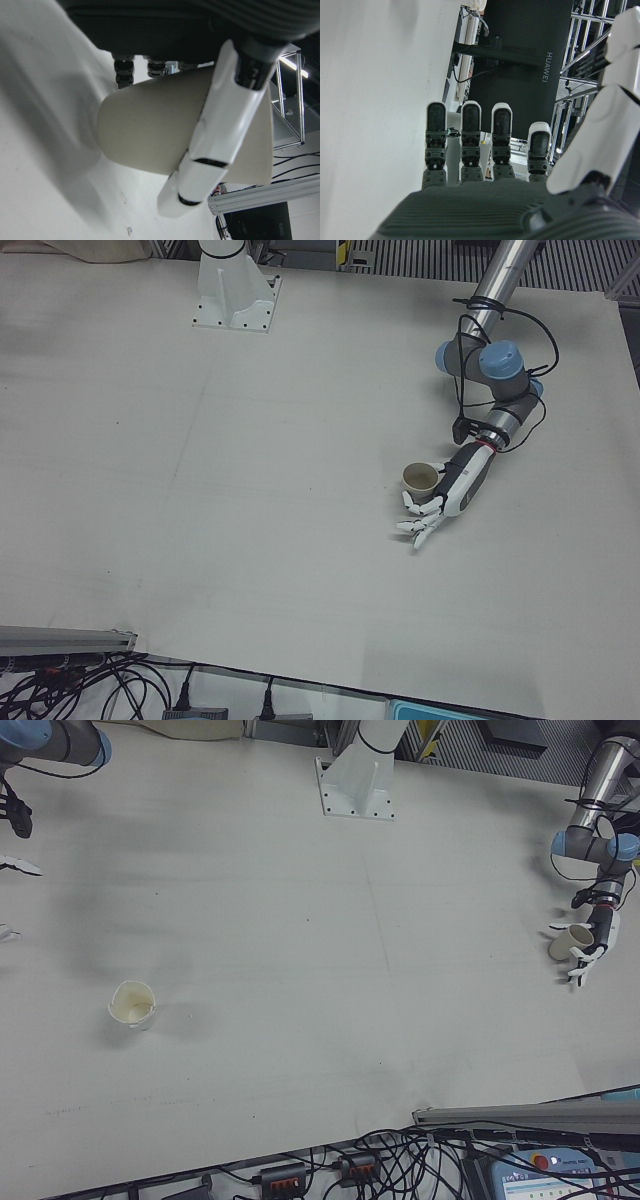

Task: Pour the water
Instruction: 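Close the left hand around the near white paper cup, then reach the right hand to the farther white paper cup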

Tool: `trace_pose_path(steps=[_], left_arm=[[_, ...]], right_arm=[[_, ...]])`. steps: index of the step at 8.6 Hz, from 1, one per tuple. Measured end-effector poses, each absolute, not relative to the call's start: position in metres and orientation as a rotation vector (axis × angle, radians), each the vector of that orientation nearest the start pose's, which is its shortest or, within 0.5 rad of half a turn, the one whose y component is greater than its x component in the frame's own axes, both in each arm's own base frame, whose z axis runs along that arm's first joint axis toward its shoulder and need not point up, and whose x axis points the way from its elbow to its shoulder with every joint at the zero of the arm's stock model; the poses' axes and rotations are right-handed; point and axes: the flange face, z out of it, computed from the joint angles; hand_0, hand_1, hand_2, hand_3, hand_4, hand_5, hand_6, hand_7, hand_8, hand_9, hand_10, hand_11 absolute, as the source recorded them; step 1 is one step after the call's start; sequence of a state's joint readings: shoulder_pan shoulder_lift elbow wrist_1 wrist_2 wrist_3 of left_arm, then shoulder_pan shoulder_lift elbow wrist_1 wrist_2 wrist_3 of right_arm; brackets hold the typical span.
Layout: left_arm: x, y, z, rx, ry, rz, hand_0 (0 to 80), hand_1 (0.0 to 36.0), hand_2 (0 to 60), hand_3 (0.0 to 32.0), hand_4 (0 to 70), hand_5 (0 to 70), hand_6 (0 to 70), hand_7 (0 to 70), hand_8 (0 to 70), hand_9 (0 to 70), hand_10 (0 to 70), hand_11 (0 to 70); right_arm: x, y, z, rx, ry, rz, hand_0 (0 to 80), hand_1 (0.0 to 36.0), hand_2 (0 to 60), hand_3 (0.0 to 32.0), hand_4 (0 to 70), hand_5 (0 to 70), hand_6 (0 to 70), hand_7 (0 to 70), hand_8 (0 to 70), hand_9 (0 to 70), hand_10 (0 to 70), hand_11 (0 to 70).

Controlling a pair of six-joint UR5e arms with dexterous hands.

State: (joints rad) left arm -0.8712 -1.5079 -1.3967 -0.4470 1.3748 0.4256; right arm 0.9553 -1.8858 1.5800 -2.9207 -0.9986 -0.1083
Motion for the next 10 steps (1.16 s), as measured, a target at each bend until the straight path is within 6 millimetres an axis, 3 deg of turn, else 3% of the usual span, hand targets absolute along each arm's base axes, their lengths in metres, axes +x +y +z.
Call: trace_pose_path(steps=[3, 4, 5, 7, 8, 9, 10], left_arm=[[0.186, -0.458, 0.753, -0.147, 2.084, -1.561, 80.0, 36.0, 60.0, 0.0, 70.0, 70.0, 13.2, 26.2, 4.2, 4.0, 6.9, 12.4], [0.186, -0.458, 0.750, -0.170, 2.076, -1.582, 79.7, 36.0, 60.0, 0.0, 70.0, 70.0, 13.1, 26.2, 4.3, 4.1, 6.8, 12.2], [0.186, -0.458, 0.746, -0.204, 2.067, -1.611, 79.1, 36.0, 60.0, 0.0, 70.0, 70.0, 13.0, 26.2, 4.1, 3.9, 6.5, 11.8], [0.186, -0.457, 0.727, -0.270, 2.060, -1.664, 78.1, 36.0, 60.0, 0.0, 70.0, 70.0, 12.5, 25.6, 3.9, 3.7, 6.6, 11.8], [0.186, -0.457, 0.714, -0.287, 2.063, -1.674, 79.7, 36.0, 58.2, 0.0, 70.0, 70.0, 12.3, 25.4, 3.9, 3.7, 6.5, 11.8], [0.186, -0.458, 0.700, -0.297, 2.068, -1.676, 80.0, 35.9, 55.4, 0.0, 70.0, 70.0, 12.1, 25.3, 3.8, 3.6, 6.3, 11.5], [0.187, -0.458, 0.690, -0.303, 2.072, -1.675, 80.0, 35.9, 53.3, 0.0, 70.0, 70.0, 12.3, 25.5, 3.9, 3.7, 6.4, 11.7]], right_arm=[[-0.029, -0.366, 0.793, -0.123, 2.235, -2.400, 45.8, 10.2, 16.6, 0.0, 0.0, 70.0, 28.8, 49.3, 29.0, 43.0, 28.3, 41.9], [-0.029, -0.365, 0.803, -0.115, 2.224, -2.411, 45.7, 9.6, 16.1, 0.0, 0.4, 70.0, 28.3, 46.4, 26.4, 38.7, 25.1, 37.3], [-0.031, -0.366, 0.825, -0.096, 2.223, -2.408, 46.9, 11.2, 16.6, 0.0, 6.5, 70.0, 28.7, 44.3, 20.7, 29.5, 17.9, 27.0], [-0.043, -0.378, 0.883, -0.035, 2.220, -2.383, 50.7, 17.6, 20.2, 0.0, 6.3, 70.0, 23.9, 37.6, 15.0, 20.8, 12.7, 20.1], [-0.050, -0.385, 0.895, -0.015, 2.225, -2.374, 53.9, 22.0, 20.8, 0.0, 6.6, 70.0, 17.7, 28.4, 9.9, 13.2, 9.1, 15.4], [-0.056, -0.390, 0.900, -0.006, 2.232, -2.373, 54.8, 22.6, 17.2, 0.0, 7.5, 33.8, 11.1, 17.1, 5.8, 7.0, 6.6, 11.9], [-0.060, -0.392, 0.901, -0.011, 2.244, -2.376, 54.9, 22.3, 12.1, 0.0, 5.9, 4.6, 6.9, 9.3, 3.6, 3.6, 4.8, 9.4]])
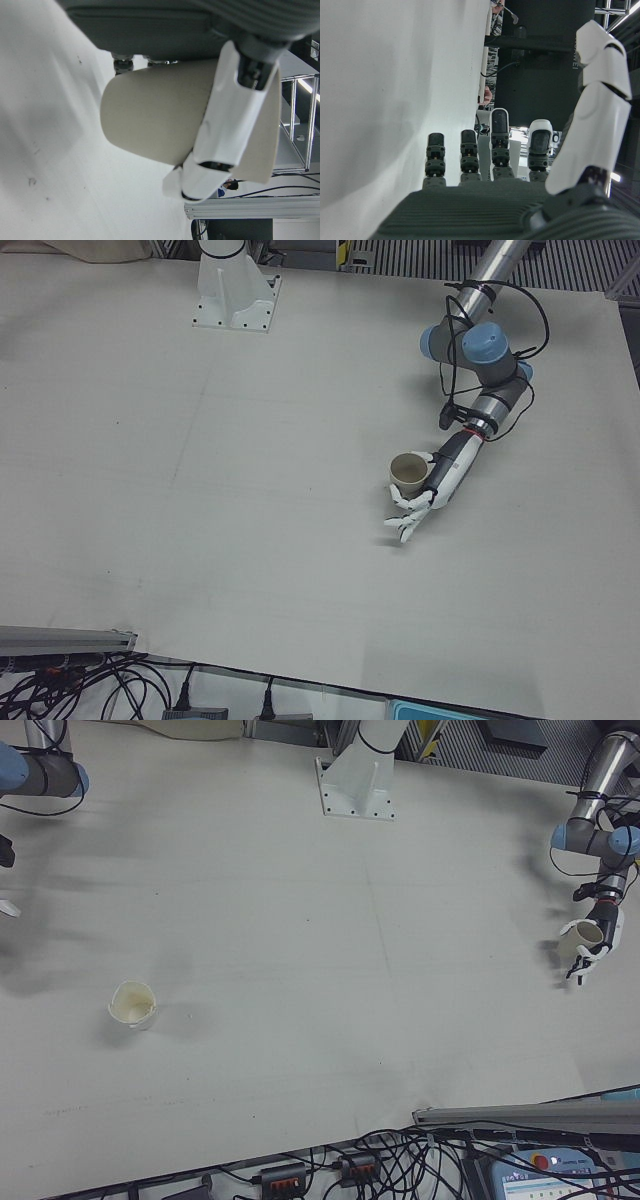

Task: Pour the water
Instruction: 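Reach the right hand to the farther white paper cup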

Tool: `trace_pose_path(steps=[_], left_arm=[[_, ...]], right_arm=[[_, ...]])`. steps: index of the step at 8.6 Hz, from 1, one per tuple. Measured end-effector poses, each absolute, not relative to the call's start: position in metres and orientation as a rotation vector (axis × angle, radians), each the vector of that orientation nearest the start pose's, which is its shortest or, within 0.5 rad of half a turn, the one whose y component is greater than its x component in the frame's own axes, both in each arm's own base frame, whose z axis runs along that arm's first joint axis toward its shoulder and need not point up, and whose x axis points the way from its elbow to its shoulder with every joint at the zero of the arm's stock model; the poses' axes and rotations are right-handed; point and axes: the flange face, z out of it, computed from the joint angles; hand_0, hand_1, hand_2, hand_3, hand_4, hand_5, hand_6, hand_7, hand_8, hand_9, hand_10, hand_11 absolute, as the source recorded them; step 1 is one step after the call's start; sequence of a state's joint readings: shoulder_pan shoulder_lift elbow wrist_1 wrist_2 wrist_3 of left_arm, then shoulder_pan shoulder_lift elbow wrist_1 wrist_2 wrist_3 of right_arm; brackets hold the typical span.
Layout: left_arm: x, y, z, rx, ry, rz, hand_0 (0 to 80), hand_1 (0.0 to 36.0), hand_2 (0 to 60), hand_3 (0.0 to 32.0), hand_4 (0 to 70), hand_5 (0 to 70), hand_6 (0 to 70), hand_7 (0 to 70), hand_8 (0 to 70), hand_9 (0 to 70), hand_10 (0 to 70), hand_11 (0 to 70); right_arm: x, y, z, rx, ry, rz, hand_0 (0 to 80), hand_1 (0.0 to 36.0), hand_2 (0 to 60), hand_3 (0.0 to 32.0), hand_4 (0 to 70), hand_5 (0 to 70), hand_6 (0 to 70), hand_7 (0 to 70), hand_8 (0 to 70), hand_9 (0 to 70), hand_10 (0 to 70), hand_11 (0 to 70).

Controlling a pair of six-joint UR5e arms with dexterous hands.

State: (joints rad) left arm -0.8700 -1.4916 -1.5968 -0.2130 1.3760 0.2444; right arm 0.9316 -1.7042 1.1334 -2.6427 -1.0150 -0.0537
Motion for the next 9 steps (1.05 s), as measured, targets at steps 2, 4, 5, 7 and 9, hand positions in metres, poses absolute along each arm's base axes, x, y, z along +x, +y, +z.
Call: trace_pose_path(steps=[2, 4, 5, 7, 9], left_arm=[[0.188, -0.458, 0.679, -0.309, 2.079, -1.673, 79.3, 35.1, 52.2, 0.0, 68.9, 70.0, 12.2, 25.2, 4.1, 3.9, 6.6, 11.8], [0.187, -0.458, 0.678, -0.309, 2.082, -1.672, 77.7, 34.8, 52.3, 0.0, 68.1, 70.0, 12.0, 24.8, 4.1, 3.8, 6.5, 11.6], [0.187, -0.458, 0.678, -0.310, 2.084, -1.671, 76.4, 34.4, 52.1, 0.0, 68.3, 70.0, 12.2, 24.8, 4.2, 3.9, 6.4, 11.5], [0.187, -0.459, 0.677, -0.313, 2.091, -1.669, 75.5, 34.2, 52.1, 0.0, 68.1, 70.0, 12.3, 24.9, 4.3, 4.1, 6.5, 11.7], [0.187, -0.459, 0.676, -0.318, 2.097, -1.670, 73.2, 33.7, 51.8, 0.0, 67.1, 70.0, 12.0, 24.4, 4.3, 4.1, 6.7, 11.9]], right_arm=[[-0.071, -0.404, 0.888, -0.066, 2.310, -2.369, 55.1, 22.1, 8.6, 0.0, 3.5, 0.0, 5.3, 7.7, 3.1, 3.3, 3.2, 7.1], [-0.085, -0.429, 0.843, -0.140, 2.419, -2.357, 53.3, 19.7, 7.3, 0.0, 2.6, 10.0, 5.8, 10.6, 3.4, 4.7, 2.3, 5.7], [-0.089, -0.444, 0.823, -0.172, 2.447, -2.376, 53.3, 19.9, 8.2, 0.0, 2.7, 13.8, 6.2, 11.2, 3.8, 5.3, 2.7, 6.1], [-0.098, -0.468, 0.800, -0.202, 2.458, -2.418, 54.1, 21.4, 11.8, 0.0, 4.1, 23.3, 7.3, 13.1, 4.4, 6.3, 2.9, 6.4], [-0.119, -0.494, 0.776, -0.243, 2.457, -2.474, 54.1, 21.5, 12.6, 0.0, 4.2, 26.1, 7.7, 13.5, 4.7, 6.6, 3.2, 6.9]])
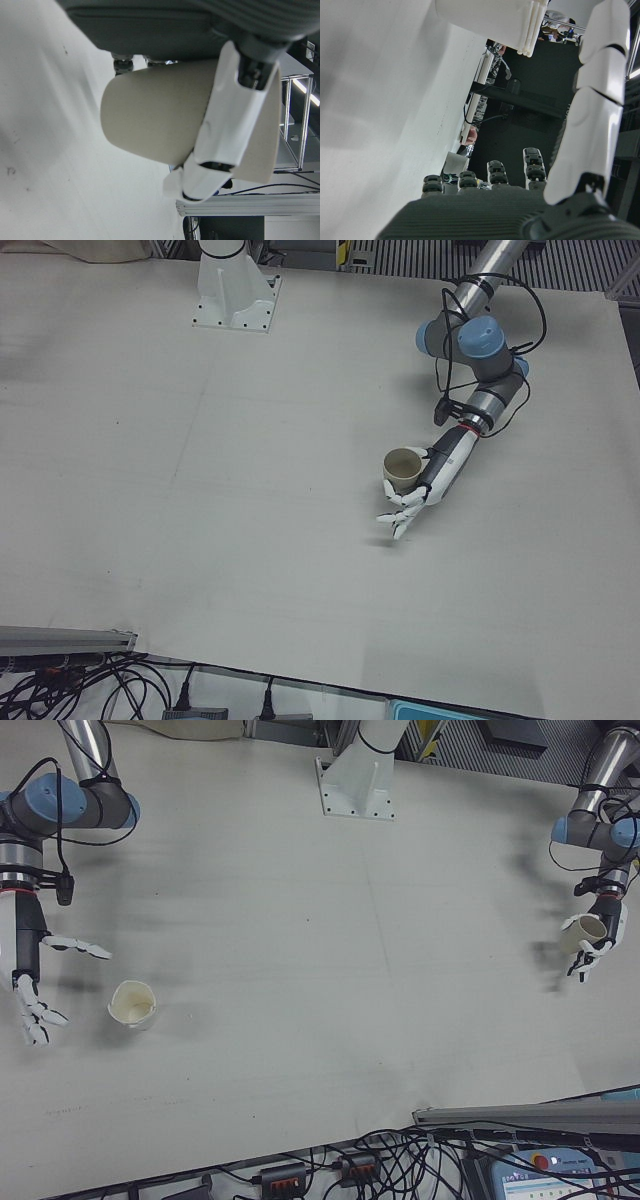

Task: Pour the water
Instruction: 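Reach the right hand to the farther white paper cup, then grasp the farther cup with the right hand and lift it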

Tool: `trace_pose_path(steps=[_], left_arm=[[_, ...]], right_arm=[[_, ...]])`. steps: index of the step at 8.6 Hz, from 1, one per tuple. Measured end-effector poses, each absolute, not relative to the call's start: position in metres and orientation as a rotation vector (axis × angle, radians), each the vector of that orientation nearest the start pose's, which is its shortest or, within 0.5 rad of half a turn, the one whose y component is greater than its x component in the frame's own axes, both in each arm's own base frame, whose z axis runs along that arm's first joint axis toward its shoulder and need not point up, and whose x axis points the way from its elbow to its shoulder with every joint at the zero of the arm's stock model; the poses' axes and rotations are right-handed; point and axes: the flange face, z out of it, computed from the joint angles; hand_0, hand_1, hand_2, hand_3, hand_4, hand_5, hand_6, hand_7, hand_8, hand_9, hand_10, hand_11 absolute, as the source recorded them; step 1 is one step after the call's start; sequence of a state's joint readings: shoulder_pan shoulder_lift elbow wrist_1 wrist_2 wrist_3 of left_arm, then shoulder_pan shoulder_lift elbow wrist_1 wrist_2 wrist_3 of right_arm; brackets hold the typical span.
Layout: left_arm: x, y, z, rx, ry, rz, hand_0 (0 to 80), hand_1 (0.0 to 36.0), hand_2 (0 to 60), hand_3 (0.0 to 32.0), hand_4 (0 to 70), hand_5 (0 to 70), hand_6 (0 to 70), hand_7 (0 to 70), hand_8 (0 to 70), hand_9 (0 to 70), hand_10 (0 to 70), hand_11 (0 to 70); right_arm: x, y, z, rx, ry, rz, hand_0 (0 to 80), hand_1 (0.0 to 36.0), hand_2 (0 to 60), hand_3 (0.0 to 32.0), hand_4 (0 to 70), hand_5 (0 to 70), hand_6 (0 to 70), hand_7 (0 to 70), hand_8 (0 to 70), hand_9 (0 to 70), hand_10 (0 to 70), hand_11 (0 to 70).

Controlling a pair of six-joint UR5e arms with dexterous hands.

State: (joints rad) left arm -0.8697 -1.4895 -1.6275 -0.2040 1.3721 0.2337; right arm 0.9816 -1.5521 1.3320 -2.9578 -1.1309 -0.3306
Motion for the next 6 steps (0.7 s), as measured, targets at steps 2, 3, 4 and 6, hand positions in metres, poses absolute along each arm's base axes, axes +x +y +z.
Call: trace_pose_path(steps=[2, 3, 4, 6], left_arm=[[0.187, -0.459, 0.676, -0.323, 2.105, -1.667, 79.3, 34.9, 50.6, 0.0, 67.4, 70.0, 12.0, 24.6, 4.3, 4.0, 6.5, 11.7], [0.188, -0.460, 0.675, -0.329, 2.109, -1.667, 74.2, 34.2, 52.1, 0.0, 66.0, 70.0, 11.7, 24.2, 4.1, 3.8, 6.5, 11.7], [0.188, -0.460, 0.675, -0.334, 2.111, -1.668, 73.0, 33.8, 51.5, 0.0, 64.7, 70.0, 11.3, 23.7, 4.2, 3.8, 6.6, 11.7], [0.188, -0.460, 0.675, -0.339, 2.115, -1.669, 71.6, 33.4, 50.6, 0.0, 63.3, 70.0, 10.9, 23.2, 4.0, 3.6, 6.4, 11.5]], right_arm=[[-0.143, -0.512, 0.757, -0.292, 2.494, -2.511, 55.4, 22.4, 12.5, 0.0, 4.7, 30.1, 8.0, 14.2, 4.9, 7.1, 4.3, 8.7], [-0.151, -0.516, 0.752, -0.309, 2.514, -2.520, 55.4, 22.4, 12.5, 0.0, 4.6, 31.3, 8.0, 14.6, 4.9, 7.2, 4.2, 8.4], [-0.157, -0.517, 0.749, -0.319, 2.528, -2.529, 55.1, 22.4, 13.1, 0.0, 4.2, 31.1, 7.8, 14.7, 4.8, 7.2, 4.0, 8.3], [-0.169, -0.516, 0.747, -0.337, 2.546, -2.562, 55.0, 22.3, 13.3, 0.0, 3.8, 32.5, 7.9, 14.8, 5.1, 7.6, 4.5, 8.9]])
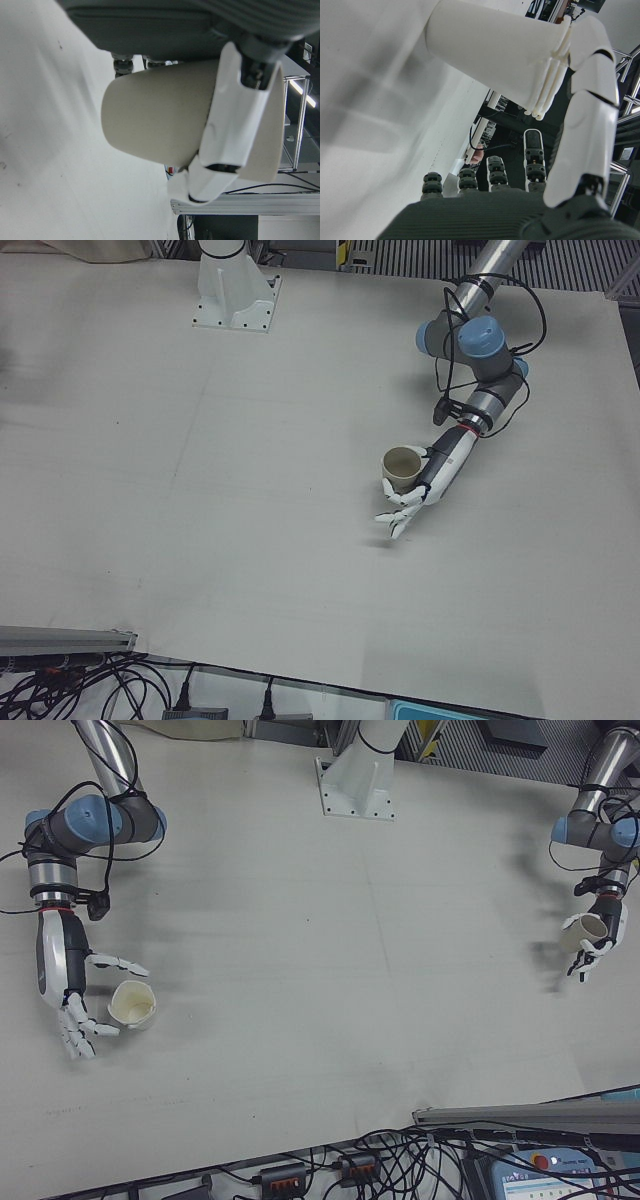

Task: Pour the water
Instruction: 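Grasp the farther cup with the right hand and lift it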

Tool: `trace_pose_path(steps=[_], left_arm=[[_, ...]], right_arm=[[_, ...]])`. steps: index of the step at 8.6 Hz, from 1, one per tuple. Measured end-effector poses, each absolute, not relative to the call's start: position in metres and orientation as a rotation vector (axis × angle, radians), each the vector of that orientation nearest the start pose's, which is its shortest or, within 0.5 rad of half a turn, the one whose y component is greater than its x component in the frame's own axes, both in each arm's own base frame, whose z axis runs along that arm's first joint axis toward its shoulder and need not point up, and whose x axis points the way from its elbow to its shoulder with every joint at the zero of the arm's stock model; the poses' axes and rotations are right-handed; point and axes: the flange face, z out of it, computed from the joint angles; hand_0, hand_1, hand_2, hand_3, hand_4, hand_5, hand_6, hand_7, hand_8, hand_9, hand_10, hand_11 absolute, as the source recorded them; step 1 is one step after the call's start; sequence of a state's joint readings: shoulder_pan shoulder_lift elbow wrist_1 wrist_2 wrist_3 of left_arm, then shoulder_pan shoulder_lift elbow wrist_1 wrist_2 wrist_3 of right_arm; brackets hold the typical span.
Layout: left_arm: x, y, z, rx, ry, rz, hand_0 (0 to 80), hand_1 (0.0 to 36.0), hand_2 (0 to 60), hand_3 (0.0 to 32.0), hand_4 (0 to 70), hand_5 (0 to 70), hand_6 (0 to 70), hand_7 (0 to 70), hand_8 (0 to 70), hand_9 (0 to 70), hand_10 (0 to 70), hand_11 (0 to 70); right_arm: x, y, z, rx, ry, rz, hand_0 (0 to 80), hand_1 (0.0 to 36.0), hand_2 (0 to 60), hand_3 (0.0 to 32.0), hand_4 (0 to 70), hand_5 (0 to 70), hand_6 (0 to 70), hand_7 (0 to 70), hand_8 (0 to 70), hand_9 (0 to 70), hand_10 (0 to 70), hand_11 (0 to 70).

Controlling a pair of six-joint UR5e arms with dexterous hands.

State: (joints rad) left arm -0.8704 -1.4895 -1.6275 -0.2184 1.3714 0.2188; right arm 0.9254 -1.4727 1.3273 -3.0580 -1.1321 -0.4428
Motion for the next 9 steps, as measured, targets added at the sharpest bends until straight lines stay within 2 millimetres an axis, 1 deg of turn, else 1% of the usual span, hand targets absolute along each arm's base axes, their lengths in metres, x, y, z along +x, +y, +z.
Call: trace_pose_path(steps=[1, 2, 3, 4, 5, 6, 7, 8, 9], left_arm=[[0.187, -0.459, 0.675, -0.340, 2.117, -1.668, 73.6, 34.0, 51.2, 0.0, 63.0, 70.0, 11.0, 23.4, 4.2, 3.8, 6.5, 11.7], [0.187, -0.459, 0.676, -0.342, 2.120, -1.665, 75.9, 34.7, 51.5, 0.0, 62.7, 70.0, 10.9, 23.3, 4.2, 3.8, 6.6, 11.9], [0.186, -0.458, 0.676, -0.343, 2.125, -1.663, 75.9, 34.4, 49.8, 0.0, 61.9, 70.0, 10.8, 23.2, 4.1, 3.7, 6.6, 11.8], [0.185, -0.457, 0.677, -0.345, 2.130, -1.662, 75.1, 32.0, 42.1, 0.0, 61.3, 70.0, 10.8, 23.3, 4.0, 3.6, 6.5, 11.6], [0.181, -0.455, 0.680, -0.348, 2.140, -1.681, 72.0, 31.8, 43.8, 0.0, 61.7, 70.0, 11.2, 23.7, 4.0, 3.7, 6.4, 11.4], [0.177, -0.453, 0.684, -0.351, 2.149, -1.710, 69.2, 31.4, 45.1, 0.0, 62.5, 70.0, 11.8, 23.9, 4.1, 3.8, 6.4, 11.4], [0.174, -0.451, 0.687, -0.353, 2.151, -1.730, 70.4, 31.4, 44.3, 0.0, 62.5, 70.0, 11.8, 24.1, 4.0, 3.6, 6.4, 11.4], [0.173, -0.450, 0.688, -0.354, 2.150, -1.739, 77.7, 32.6, 43.3, 0.0, 64.3, 70.0, 12.3, 24.8, 4.1, 3.7, 6.3, 11.3], [0.174, -0.450, 0.684, -0.357, 2.150, -1.736, 80.0, 34.4, 46.2, 0.0, 65.2, 70.0, 12.9, 25.3, 4.1, 3.7, 6.3, 11.5]], right_arm=[[-0.176, -0.517, 0.744, -0.348, 2.560, -2.575, 55.7, 23.5, 15.4, 0.0, 3.0, 34.1, 7.8, 15.0, 5.0, 7.9, 5.2, 10.0], [-0.183, -0.521, 0.739, -0.357, 2.575, -2.573, 57.6, 25.4, 16.9, 0.0, 3.2, 43.3, 8.6, 17.5, 5.9, 9.5, 7.1, 13.0], [-0.189, -0.526, 0.731, -0.365, 2.591, -2.558, 60.6, 28.1, 20.9, 0.0, 5.8, 69.3, 11.5, 23.2, 8.5, 13.3, 9.3, 16.3], [-0.195, -0.533, 0.722, -0.373, 2.604, -2.545, 68.6, 32.1, 27.1, 0.0, 9.4, 70.0, 18.7, 34.4, 14.3, 21.7, 14.3, 23.9], [-0.201, -0.538, 0.714, -0.387, 2.603, -2.561, 80.0, 35.3, 31.0, 0.0, 13.1, 70.0, 26.9, 43.5, 21.0, 30.7, 19.8, 32.0], [-0.209, -0.542, 0.707, -0.402, 2.598, -2.592, 80.0, 36.0, 33.8, 0.0, 17.7, 70.0, 35.6, 52.1, 27.5, 38.8, 26.3, 41.4], [-0.214, -0.544, 0.701, -0.413, 2.597, -2.612, 80.0, 36.0, 42.0, 0.0, 20.0, 70.0, 42.1, 58.9, 33.5, 45.5, 33.7, 51.3], [-0.217, -0.545, 0.695, -0.415, 2.601, -2.612, 80.0, 36.0, 45.4, 0.0, 19.7, 70.0, 42.2, 59.1, 34.2, 46.2, 35.1, 53.2], [-0.215, -0.548, 0.683, -0.415, 2.610, -2.585, 80.0, 36.0, 51.2, 0.0, 19.8, 70.0, 42.2, 58.3, 34.2, 46.0, 34.9, 53.2]])
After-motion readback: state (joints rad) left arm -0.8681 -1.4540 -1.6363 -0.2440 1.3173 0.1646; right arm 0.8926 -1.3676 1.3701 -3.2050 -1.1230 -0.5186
